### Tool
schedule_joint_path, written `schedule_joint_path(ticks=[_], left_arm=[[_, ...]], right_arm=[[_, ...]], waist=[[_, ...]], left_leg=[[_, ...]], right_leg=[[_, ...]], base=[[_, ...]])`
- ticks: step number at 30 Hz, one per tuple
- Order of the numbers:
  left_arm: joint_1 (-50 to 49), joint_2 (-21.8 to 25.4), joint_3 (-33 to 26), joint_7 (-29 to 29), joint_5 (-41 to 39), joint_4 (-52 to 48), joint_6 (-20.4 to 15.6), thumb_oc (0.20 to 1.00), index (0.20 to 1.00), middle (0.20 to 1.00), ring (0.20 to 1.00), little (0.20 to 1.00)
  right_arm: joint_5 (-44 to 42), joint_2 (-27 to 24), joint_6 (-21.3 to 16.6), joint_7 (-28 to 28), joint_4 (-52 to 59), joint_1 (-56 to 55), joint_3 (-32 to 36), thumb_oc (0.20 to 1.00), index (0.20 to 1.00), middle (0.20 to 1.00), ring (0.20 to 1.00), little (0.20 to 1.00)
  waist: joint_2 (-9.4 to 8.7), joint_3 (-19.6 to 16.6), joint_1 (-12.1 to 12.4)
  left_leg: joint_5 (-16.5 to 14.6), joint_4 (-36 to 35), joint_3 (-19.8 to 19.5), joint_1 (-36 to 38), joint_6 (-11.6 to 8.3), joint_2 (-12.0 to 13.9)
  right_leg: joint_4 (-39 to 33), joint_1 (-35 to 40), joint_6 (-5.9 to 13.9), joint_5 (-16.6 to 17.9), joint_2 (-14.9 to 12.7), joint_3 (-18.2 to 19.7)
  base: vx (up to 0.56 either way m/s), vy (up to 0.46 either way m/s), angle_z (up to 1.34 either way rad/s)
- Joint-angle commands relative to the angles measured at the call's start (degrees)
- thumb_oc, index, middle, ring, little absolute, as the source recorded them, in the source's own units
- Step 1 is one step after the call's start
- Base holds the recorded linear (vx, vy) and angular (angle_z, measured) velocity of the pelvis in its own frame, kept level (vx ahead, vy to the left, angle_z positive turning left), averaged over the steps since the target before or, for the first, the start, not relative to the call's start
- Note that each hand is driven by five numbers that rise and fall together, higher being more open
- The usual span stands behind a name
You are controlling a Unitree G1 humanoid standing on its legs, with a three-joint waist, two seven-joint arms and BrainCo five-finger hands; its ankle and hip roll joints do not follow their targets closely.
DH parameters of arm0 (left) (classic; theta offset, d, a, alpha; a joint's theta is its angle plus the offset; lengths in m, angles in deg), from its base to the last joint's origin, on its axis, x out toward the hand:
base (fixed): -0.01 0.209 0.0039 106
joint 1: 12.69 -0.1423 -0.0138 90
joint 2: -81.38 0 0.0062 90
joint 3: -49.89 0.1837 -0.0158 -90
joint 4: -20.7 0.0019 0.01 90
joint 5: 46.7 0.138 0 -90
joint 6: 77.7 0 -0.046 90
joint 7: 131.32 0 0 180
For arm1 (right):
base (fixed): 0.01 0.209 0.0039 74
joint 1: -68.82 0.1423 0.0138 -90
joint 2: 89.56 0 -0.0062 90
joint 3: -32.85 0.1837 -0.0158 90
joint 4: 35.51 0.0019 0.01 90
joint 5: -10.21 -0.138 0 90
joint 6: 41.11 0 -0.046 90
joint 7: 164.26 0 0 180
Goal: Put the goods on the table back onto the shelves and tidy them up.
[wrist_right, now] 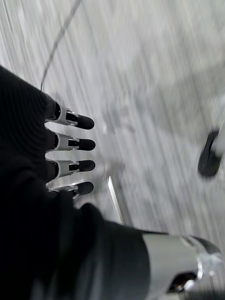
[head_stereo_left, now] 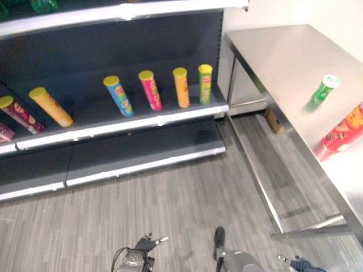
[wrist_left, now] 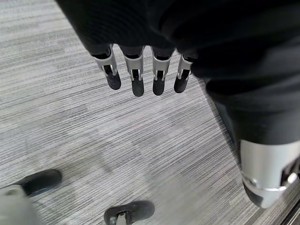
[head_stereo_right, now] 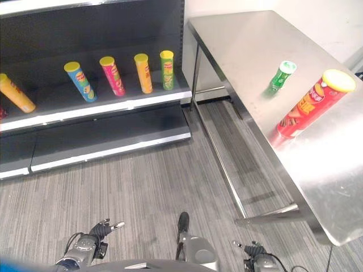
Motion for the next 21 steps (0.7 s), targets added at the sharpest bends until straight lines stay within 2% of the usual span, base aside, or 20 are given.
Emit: schedule_joint_path(ticks=[1, 3, 4, 5, 6, 8, 13, 14, 15, 17, 18, 21], left_arm=[[0.2, 2.0, 0.1, 0.4, 0.4, -2.3, -0.6, 1.0, 1.0, 1.0, 1.0, 1.0], [0.3, 2.1, 0.4, 0.1, 0.4, -2.4, -0.3, 1.0, 1.0, 1.0, 1.0, 1.0], [0.3, 1.9, 0.6, 0.1, 0.5, -2.3, -0.2, 1.0, 1.0, 1.0, 1.0, 1.0], [0.3, 1.9, 0.7, 0.1, 0.5, -2.3, -0.2, 1.0, 1.0, 1.0, 1.0, 1.0], [0.2, 1.9, 0.7, 0.1, 0.5, -2.4, -0.3, 1.0, 1.0, 1.0, 1.0, 1.0], [0.0, 1.8, 0.9, -0.1, 0.7, -2.2, -0.4, 1.0, 1.0, 1.0, 1.0, 1.0], [0.0, 1.8, 0.9, -0.1, 0.7, -2.2, -0.4, 1.0, 1.0, 1.0, 1.0, 1.0], [0.0, 1.9, 1.0, -0.2, 0.6, -2.0, -0.4, 1.0, 1.0, 1.0, 1.0, 1.0], [0.3, 1.3, 1.1, -0.1, 0.9, 0.0, -0.6, 1.0, 1.0, 1.0, 1.0, 1.0], [0.4, 1.6, 1.0, -0.2, 1.0, -0.1, -0.6, 1.0, 1.0, 1.0, 1.0, 1.0], [0.5, 2.0, 0.8, -0.4, 1.1, -0.2, -0.6, 1.0, 1.0, 1.0, 1.0, 1.0], [0.9, 2.9, 0.2, -0.9, 0.6, -1.4, -0.9, 1.0, 1.0, 1.0, 1.0, 1.0]], right_arm=[[-2.0, -1.5, -0.4, 0.6, -1.1, -0.8, -1.2, 1.0, 1.0, 1.0, 1.0, 1.0], [-2.5, -1.6, -0.1, 1.0, -0.9, -0.5, -1.3, 1.0, 1.0, 1.0, 1.0, 1.0], [-2.8, -1.7, 0.1, 1.0, -1.2, -0.4, -1.4, 1.0, 1.0, 1.0, 1.0, 1.0], [-2.8, -1.7, 0.1, 1.0, -1.2, -0.5, -1.4, 1.0, 1.0, 1.0, 1.0, 1.0], [-2.7, -1.7, 0.1, 1.1, -1.0, -0.6, -1.5, 1.0, 1.0, 1.0, 1.0, 1.0], [-1.9, -1.9, 0.2, 1.0, -1.2, -0.6, -2.1, 1.0, 1.0, 1.0, 1.0, 1.0], [-1.9, -1.9, 0.2, 1.0, -1.2, -0.6, -2.1, 1.0, 1.0, 1.0, 1.0, 1.0], [-1.5, -2.1, 0.2, 1.1, -1.3, -0.5, -2.4, 1.0, 1.0, 1.0, 1.0, 1.0], [-1.8, -1.8, 0.2, 1.5, -2.7, -0.8, 0.0, 1.0, 1.0, 1.0, 1.0, 1.0], [-1.9, -1.3, 0.3, 1.6, -2.6, -0.8, 0.5, 1.0, 1.0, 1.0, 1.0, 1.0], [-2.2, -1.0, 0.5, 1.9, -2.6, -0.7, 1.3, 1.0, 1.0, 1.0, 1.0, 1.0], [-3.2, -0.9, 0.4, 2.5, -2.1, -0.7, 2.9, 1.0, 1.0, 1.0, 1.0, 1.0]], waist=[[-1.15, 2.9, -0.2], [-1.86, 4.0, 0.2], [-2.15, 3.9, 0.3], [-2.07, 4.1, 0.5], [-2.02, 4.1, 0.9], [-1.3, 3.6, 1.7], [-1.41, 3.5, 1.7], [-0.76, 3.2, 2.5], [2.31, -0.5, 1.3], [2.33, -0.9, 1.2], [2.31, -0.9, 0.7], [2.05, -0.4, 0.1]], left_leg=[[11.7, 16.8, 0.0, -12.9, -3.42, -0.5], [13.2, 24.0, 0.7, -17.2, -3.05, 0.5], [12.4, 19.6, 2.0, -19.4, -1.64, 2.9], [12.2, 19.7, 2.2, -19.1, -1.65, 3.1], [11.7, 15.3, 1.9, -18.8, -1.27, 3.9], [10.9, 1.8, -0.8, -17.2, -0.65, 4.7], [11.2, 1.4, -0.7, -17.1, -0.63, 4.5], [11.9, -4.2, -4.0, -16.4, -0.79, 4.1], [13.2, -15.5, -7.0, -10.0, -1.33, 4.0], [12.8, -17.0, -3.9, -8.3, -0.6, 3.5], [11.7, -16.7, -1.4, -7.7, 0.66, 2.7], [10.1, -16.0, 1.3, -7.6, 2.21, 1.4]], right_leg=[[2.7, 7.3, 7.83, -11.7, -2.6, 0.4], [2.1, 8.9, 7.15, -12.4, -2.5, 1.1], [1.8, 10.0, 7.72, -12.6, -3.3, 1.8], [1.8, 10.3, 7.72, -12.6, -3.2, 2.1], [1.8, 10.6, 8.05, -12.8, -3.5, 2.8], [2.5, 10.8, 9.09, -13.7, -3.7, 4.7], [2.5, 10.7, 9.1, -13.7, -3.8, 4.7], [2.6, 11.0, 9.33, -14.2, -3.3, 6.1], [3.6, 11.4, 10.99, -14.8, -4.4, 10.4], [4.4, 10.5, 11.93, -14.3, -5.9, 12.2], [5.4, 9.1, 12.97, -13.8, -7.2, 13.8], [6.8, 6.7, 14.6, -12.6, -8.7, 15.8]], base=[[0.07, -0.168, -0.07], [0.11, -0.054, -0.22], [0.14, 0.034, -0.53], [0.19, 0.1, -0.41], [0.14, 0.121, -0.39], [0.17, 0.17, -0.43], [0.03, 0.028, -0.56], [0.45, 0.557, -0.02], [0.49, 0.651, 0.0], [0.29, 0.537, -1.82], [0.07, 0.394, -2.24], [0.02, 0.314, -0.86]])
